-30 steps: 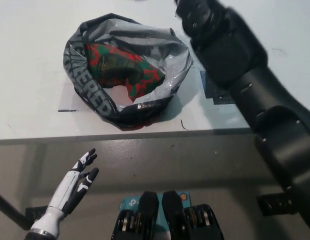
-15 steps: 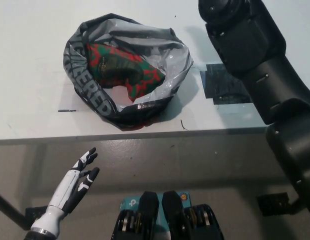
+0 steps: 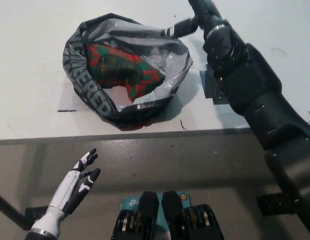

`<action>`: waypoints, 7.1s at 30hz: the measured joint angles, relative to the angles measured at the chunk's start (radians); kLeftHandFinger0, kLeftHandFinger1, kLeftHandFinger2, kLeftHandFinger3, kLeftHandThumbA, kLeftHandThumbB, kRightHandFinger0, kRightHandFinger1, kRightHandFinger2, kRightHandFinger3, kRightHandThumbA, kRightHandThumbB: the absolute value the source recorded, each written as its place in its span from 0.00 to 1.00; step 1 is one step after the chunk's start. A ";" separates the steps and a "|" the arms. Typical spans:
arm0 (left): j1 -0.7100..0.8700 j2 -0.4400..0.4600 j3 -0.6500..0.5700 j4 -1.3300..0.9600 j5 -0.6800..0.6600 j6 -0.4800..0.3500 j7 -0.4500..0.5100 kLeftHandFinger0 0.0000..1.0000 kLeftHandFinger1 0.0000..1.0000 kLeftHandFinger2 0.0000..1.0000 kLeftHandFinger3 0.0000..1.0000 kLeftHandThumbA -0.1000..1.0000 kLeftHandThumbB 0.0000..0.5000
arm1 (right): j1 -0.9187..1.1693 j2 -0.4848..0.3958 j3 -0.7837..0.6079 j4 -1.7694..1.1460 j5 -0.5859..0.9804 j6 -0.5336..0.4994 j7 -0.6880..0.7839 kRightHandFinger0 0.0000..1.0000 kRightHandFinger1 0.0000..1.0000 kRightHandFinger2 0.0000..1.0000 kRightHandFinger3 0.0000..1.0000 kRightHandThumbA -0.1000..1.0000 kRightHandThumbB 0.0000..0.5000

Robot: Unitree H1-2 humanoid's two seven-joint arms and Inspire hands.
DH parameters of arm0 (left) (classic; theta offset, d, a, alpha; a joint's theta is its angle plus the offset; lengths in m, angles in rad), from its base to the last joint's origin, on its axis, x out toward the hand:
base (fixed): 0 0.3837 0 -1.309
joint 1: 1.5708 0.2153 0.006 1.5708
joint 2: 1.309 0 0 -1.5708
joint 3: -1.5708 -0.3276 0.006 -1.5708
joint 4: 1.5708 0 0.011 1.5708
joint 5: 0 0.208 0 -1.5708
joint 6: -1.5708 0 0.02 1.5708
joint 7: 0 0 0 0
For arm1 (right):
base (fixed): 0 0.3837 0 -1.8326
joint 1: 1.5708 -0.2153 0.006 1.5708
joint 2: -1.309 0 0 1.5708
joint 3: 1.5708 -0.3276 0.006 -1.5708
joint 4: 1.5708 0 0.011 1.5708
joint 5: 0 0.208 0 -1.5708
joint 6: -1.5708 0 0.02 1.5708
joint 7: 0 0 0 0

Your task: The robot uses its right hand to pick up a bag of coffee beans and puts it in the black plastic bag, then the robot grabs the top of the bag and lifts it.

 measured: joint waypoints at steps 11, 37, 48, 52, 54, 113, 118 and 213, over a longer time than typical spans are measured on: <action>0.020 -0.004 0.000 -0.003 0.000 0.000 0.000 0.87 1.00 1.00 1.00 0.99 0.39 | 0.048 0.033 -0.013 0.092 0.019 -0.012 0.001 1.00 1.00 1.00 1.00 1.00 0.80; 0.019 -0.004 0.001 -0.003 0.000 0.000 0.000 0.87 1.00 1.00 1.00 0.98 0.42 | 0.033 0.038 -0.038 0.226 0.057 0.120 0.054 0.07 0.23 0.44 0.97 0.49 0.54; 0.008 -0.004 0.001 -0.001 0.000 0.000 0.000 0.87 1.00 1.00 1.00 0.99 0.39 | -0.009 0.044 0.057 0.245 0.021 0.237 0.142 0.02 0.20 0.41 0.72 0.20 0.41; 0.008 -0.003 0.001 -0.001 0.000 0.000 0.000 0.87 1.00 1.00 1.00 0.97 0.39 | -0.009 0.045 0.022 0.225 0.039 0.251 0.164 0.00 0.30 0.63 0.53 0.28 0.38; 0.008 -0.003 0.001 -0.001 -0.001 0.000 0.000 0.87 1.00 1.00 1.00 0.97 0.39 | -0.010 0.044 0.006 0.221 0.047 0.256 0.170 0.05 0.40 0.75 0.45 0.26 0.38; -0.016 0.000 -0.005 0.019 0.003 -0.006 0.000 0.85 0.99 1.00 1.00 1.00 0.35 | -0.212 0.145 -0.620 -0.160 0.812 0.437 0.181 0.00 0.19 0.66 0.78 0.51 0.00; -0.016 -0.002 -0.008 0.019 0.003 -0.006 0.000 0.85 0.99 1.00 1.00 1.00 0.35 | -0.255 0.144 -0.669 -0.160 0.829 0.437 0.143 0.00 0.17 0.57 0.63 0.52 0.00; -0.055 0.017 -0.122 0.030 0.086 0.008 -0.040 0.87 0.88 0.99 1.00 0.86 0.24 | -0.187 -0.025 -0.104 -0.162 0.408 0.298 0.306 1.00 1.00 1.00 1.00 0.99 1.00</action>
